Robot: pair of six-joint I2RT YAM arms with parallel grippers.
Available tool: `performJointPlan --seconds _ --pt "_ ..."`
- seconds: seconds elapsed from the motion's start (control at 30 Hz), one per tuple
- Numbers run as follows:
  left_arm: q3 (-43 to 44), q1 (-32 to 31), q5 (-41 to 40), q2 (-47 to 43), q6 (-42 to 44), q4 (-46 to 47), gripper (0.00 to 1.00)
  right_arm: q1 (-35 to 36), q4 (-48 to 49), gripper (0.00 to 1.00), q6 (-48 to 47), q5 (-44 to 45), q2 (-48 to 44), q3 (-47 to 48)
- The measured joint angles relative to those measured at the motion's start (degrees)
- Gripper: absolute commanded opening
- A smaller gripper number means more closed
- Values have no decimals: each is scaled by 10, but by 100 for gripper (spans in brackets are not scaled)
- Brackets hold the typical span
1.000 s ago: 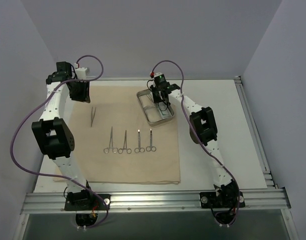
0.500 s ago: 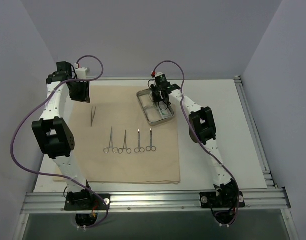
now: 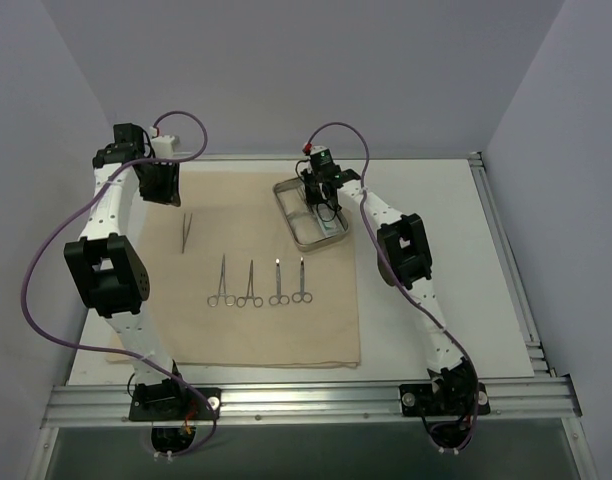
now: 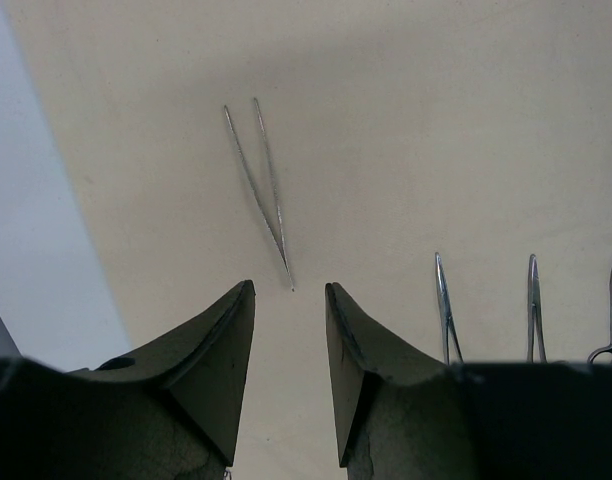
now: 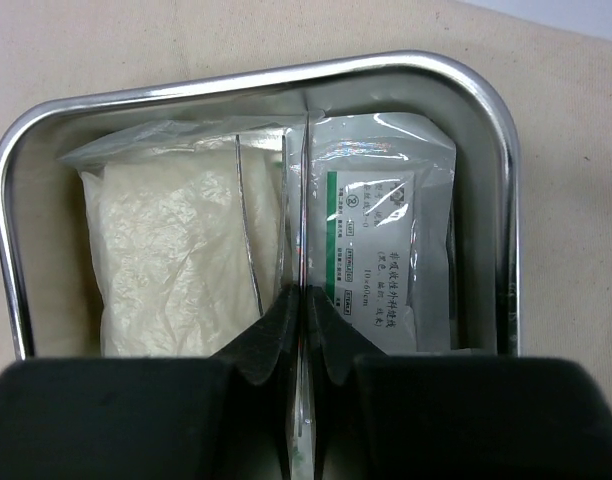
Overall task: Open and lay out the surgical kit
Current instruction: Pick up the medical item from the container, then place the medical item in the surgical kit.
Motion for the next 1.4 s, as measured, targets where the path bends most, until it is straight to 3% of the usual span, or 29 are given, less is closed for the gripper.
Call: performJointPlan --seconds 0.2,0.6,0.87,1.07,1.23,1.4 --pt "0 0 0 0 0 0 44 0 2 0 7 16 -26 -29" --pt "0 -1 0 0 0 -1 44 9 56 0 59 107 -175 -109" --pt "-9 -9 14 -13 -7 -1 44 78 117 0 152 162 -184 -149" --pt "-68 -65 34 -49 -16 12 49 131 197 0 257 154 -191 -232" --pt "-145 -143 65 -86 -31 47 57 140 250 0 341 142 -191 -270" --pt "-188 -169 104 -96 -59 101 58 147 275 0 385 142 -199 -292"
